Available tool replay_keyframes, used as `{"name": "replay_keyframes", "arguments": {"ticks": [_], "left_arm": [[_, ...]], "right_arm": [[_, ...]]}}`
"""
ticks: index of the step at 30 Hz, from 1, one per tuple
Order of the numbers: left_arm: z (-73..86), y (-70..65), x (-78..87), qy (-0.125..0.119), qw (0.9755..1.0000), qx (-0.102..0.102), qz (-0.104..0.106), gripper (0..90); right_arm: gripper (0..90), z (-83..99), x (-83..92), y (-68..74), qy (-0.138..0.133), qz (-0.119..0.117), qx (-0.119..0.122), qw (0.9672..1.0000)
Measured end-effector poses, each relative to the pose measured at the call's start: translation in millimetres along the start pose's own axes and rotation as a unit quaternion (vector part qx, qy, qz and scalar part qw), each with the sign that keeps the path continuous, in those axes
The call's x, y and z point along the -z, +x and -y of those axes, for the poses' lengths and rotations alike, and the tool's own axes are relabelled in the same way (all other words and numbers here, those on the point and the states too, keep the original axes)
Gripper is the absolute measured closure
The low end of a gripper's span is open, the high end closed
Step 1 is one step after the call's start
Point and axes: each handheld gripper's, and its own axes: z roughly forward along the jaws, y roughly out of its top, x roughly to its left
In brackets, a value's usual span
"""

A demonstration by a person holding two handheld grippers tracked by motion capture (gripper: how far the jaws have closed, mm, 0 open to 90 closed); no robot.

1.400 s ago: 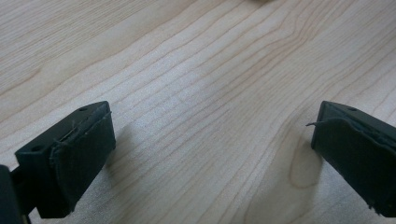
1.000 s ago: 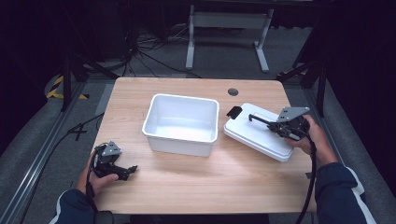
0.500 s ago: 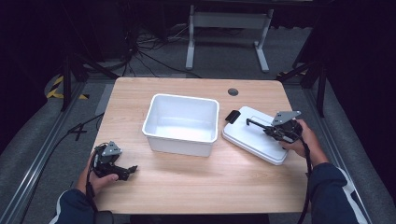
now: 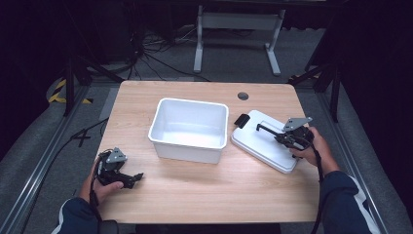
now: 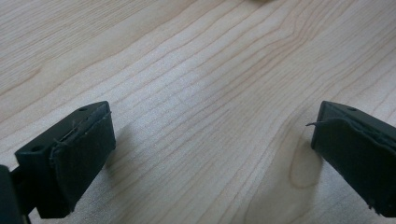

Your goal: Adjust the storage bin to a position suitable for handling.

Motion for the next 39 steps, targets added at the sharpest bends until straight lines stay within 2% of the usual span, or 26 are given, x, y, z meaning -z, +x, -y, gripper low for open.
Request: {"name": "replay_keyframes", "arguments": {"ticks": [6, 14, 15, 16, 23, 26, 34, 39], "left_arm": [[-0.2, 0.3, -0.4, -0.002, 1.0, 0.0, -0.001, 0.0], [-0.2, 0.4, -0.4, -0.002, 1.0, -0.001, -0.001, 0.1], [-0.2, 0.3, -0.4, -0.002, 1.0, 0.0, -0.001, 0.1], [-0.2, 0.4, -0.3, -0.001, 1.0, -0.001, -0.001, 0.1], [-0.2, 0.4, -0.4, -0.002, 1.0, 0.0, -0.001, 0.1], [-0.2, 0.3, -0.3, -0.002, 1.0, 0.0, -0.001, 0.1], [-0.2, 0.3, -0.4, -0.002, 1.0, 0.0, -0.001, 0.1], [-0.2, 0.3, -0.4, -0.002, 1.0, 0.0, -0.001, 0.1]], "right_arm": [[83.6, 3.2, -4.0, -1.1, 0.008, -0.001, -0.007, 0.9999], [81.4, 3.9, -5.1, -4.2, 0.001, 0.006, -0.016, 0.9999], [76.8, 3.0, -3.9, -4.6, -0.004, 0.013, -0.023, 0.9997], [74.8, 2.1, -2.5, -5.2, -0.008, 0.009, -0.026, 0.9996], [66.5, -2.1, 6.8, -3.6, -0.016, 0.011, -0.032, 0.9993], [57.3, -3.3, 12.5, -2.2, -0.022, 0.012, -0.039, 0.9989], [46.1, -1.9, 25.8, 1.0, -0.031, -0.001, -0.056, 0.9979], [39.3, 1.2, 32.4, 2.6, -0.031, 0.003, -0.066, 0.9974]]}}
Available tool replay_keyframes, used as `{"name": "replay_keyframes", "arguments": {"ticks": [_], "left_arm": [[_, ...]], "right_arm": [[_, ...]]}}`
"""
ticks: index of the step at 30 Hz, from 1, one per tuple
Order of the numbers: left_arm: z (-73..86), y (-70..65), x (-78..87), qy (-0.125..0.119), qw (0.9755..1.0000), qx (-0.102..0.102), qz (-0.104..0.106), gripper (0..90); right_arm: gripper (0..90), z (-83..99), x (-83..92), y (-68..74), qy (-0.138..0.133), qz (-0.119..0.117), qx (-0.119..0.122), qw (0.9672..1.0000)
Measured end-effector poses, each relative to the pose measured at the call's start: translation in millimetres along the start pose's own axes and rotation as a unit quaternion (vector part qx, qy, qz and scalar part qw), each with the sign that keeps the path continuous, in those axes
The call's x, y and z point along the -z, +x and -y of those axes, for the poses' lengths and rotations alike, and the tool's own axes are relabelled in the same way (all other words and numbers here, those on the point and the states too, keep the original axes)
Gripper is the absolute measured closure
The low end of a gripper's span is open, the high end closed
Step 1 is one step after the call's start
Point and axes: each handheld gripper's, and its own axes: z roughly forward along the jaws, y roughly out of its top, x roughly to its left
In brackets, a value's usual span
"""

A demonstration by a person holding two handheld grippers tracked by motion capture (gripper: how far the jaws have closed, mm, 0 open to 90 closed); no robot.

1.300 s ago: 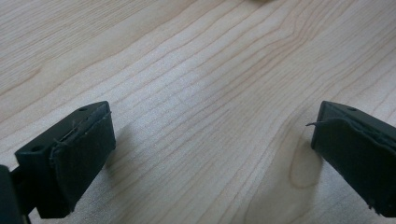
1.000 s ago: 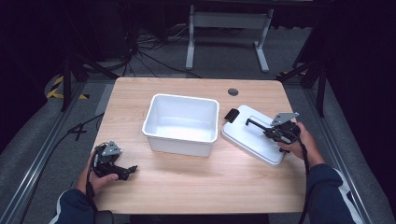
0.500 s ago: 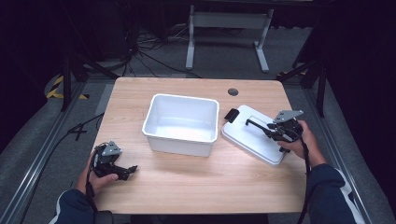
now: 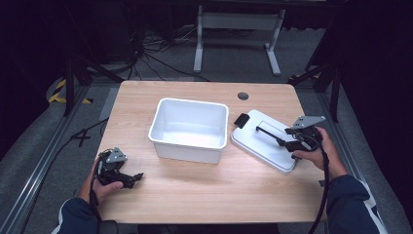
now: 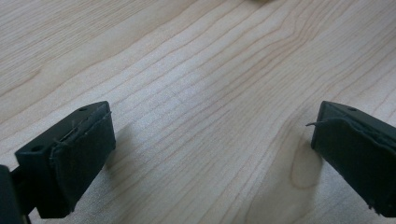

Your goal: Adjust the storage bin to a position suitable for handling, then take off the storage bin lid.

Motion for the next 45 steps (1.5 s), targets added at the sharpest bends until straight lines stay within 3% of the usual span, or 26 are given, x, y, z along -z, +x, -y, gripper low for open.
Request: {"name": "replay_keyframes", "arguments": {"ticks": [14, 30, 39, 45], "left_arm": [[0.3, 0.2, 0.4, 0.001, 1.0, -0.002, -0.001, 0.1], [0.0, 0.0, 0.2, 0.001, 1.0, 0.001, 0.0, 0.1], [0.1, 0.2, 0.2, 0.0, 1.0, -0.001, 0.0, 0.1], [0.1, 0.0, 0.1, 0.0, 1.0, 0.001, -0.001, 0.1]], "right_arm": [[32.9, 20.2, 30.2, 12.5, -0.021, 0.017, -0.013, 0.9995], [33.1, 61.8, 44.9, 29.3, -0.023, 0.033, -0.015, 0.9991], [30.9, 93.9, 43.6, 46.3, -0.03, 0.007, -0.025, 0.9992], [29.9, 105.8, 40.0, 53.0, -0.036, -0.006, -0.034, 0.9988]]}}
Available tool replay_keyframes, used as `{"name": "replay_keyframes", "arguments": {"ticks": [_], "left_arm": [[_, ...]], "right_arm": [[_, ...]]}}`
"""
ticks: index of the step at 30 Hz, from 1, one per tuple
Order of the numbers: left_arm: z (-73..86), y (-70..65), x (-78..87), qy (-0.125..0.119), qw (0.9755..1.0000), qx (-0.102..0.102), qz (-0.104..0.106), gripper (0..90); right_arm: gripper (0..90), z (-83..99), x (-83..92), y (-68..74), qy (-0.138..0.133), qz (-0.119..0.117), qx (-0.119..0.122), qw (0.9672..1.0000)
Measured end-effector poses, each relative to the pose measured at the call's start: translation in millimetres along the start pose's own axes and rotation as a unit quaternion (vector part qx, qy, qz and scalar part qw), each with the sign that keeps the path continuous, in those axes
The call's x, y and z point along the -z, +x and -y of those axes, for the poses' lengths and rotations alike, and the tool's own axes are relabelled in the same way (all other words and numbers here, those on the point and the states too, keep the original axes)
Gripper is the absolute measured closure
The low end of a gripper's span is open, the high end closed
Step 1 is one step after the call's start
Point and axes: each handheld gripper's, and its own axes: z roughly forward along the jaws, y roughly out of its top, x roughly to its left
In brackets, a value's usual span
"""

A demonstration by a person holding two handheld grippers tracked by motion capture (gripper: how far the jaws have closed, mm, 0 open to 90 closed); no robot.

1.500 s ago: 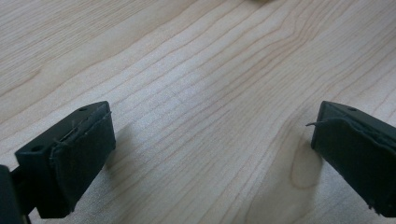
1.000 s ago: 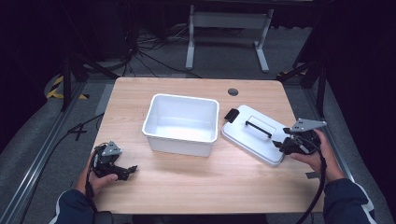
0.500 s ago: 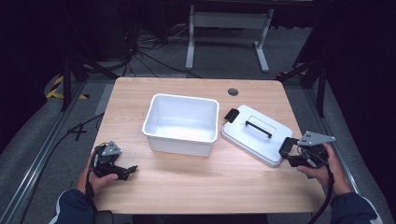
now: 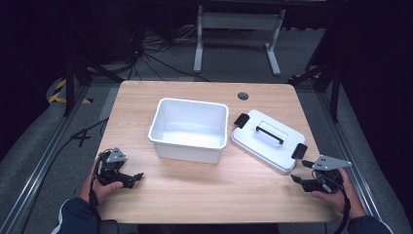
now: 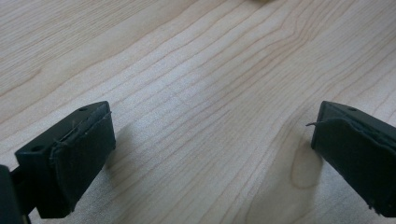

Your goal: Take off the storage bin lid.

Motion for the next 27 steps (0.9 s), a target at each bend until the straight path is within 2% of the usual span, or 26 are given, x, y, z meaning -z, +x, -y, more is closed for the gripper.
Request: {"name": "replay_keyframes", "arguments": {"ticks": [8, 10, 15, 27], "left_arm": [[-0.1, 0.1, 0.0, 0.0, 1.0, 0.0, 0.0, 0.1], [-0.2, 0.1, -0.1, 0.001, 1.0, 0.0, 0.0, 0.1], [-0.2, 0.1, -0.1, 0.001, 1.0, 0.0, 0.0, 0.1], [0.8, -0.6, 1.1, 0.003, 1.0, 0.004, -0.002, 0.1]], "right_arm": [[28.0, 25.7, -10.5, 7.9, -0.003, -0.015, -0.032, 0.9994], [26.6, 28.7, -11.4, 7.0, -0.014, -0.021, -0.04, 0.9989], [22.3, 29.4, -13.4, 2.7, -0.008, -0.026, -0.063, 0.9976], [21.3, 28.8, -14.4, 1.9, -0.008, -0.032, -0.059, 0.9977]]}}
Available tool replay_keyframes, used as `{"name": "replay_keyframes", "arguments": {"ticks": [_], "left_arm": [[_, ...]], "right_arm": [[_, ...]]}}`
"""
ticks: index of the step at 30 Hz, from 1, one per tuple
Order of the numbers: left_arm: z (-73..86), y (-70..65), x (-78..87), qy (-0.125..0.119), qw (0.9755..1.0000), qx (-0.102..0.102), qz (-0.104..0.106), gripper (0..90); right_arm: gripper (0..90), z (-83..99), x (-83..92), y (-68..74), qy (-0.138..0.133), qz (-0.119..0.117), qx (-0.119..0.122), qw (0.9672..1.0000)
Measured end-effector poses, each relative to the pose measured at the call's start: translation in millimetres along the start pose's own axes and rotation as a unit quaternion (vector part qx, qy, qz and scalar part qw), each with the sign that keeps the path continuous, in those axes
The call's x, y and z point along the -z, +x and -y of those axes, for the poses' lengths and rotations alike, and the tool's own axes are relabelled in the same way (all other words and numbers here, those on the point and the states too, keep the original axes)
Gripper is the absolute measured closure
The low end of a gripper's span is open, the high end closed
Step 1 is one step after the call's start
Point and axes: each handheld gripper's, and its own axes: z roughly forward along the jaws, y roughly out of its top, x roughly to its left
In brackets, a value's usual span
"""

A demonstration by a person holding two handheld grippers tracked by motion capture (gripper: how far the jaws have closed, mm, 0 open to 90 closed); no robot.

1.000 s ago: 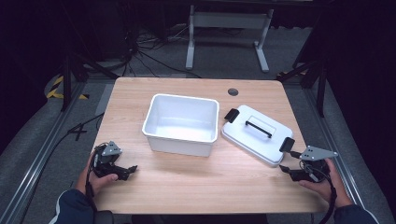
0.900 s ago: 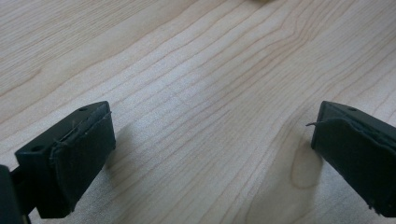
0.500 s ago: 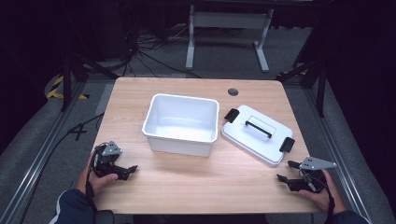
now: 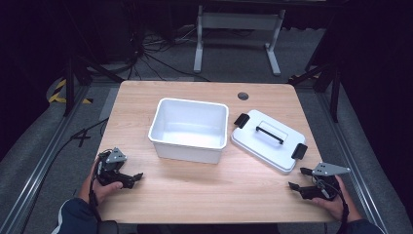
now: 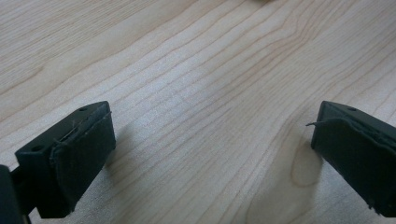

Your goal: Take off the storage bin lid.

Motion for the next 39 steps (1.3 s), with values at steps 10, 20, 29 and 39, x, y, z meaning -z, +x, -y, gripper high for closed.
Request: {"name": "replay_keyframes", "arguments": {"ticks": [10, 20, 29, 39], "left_arm": [[-0.4, 0.7, -0.1, -0.001, 1.0, -0.005, 0.0, 0.0], [-1.0, 1.8, -0.2, -0.001, 0.9999, -0.012, -0.001, 0.1], [-0.5, 0.7, -0.7, -0.001, 1.0, -0.001, 0.004, 0.0], [-1.1, 1.3, -1.2, -0.001, 1.0, -0.001, 0.002, 0.1]], "right_arm": [[21.2, 0.0, 0.0, 0.0, 0.0, 0.0, 0.0, 1.0], [21.2, 0.0, -0.1, -0.2, 0.0, 0.0, 0.0, 1.0], [21.3, 0.0, 0.0, -0.1, 0.0, 0.0, 0.0, 1.0], [21.3, 0.1, 0.1, 0.0, 0.0, -0.001, -0.001, 1.0]]}}
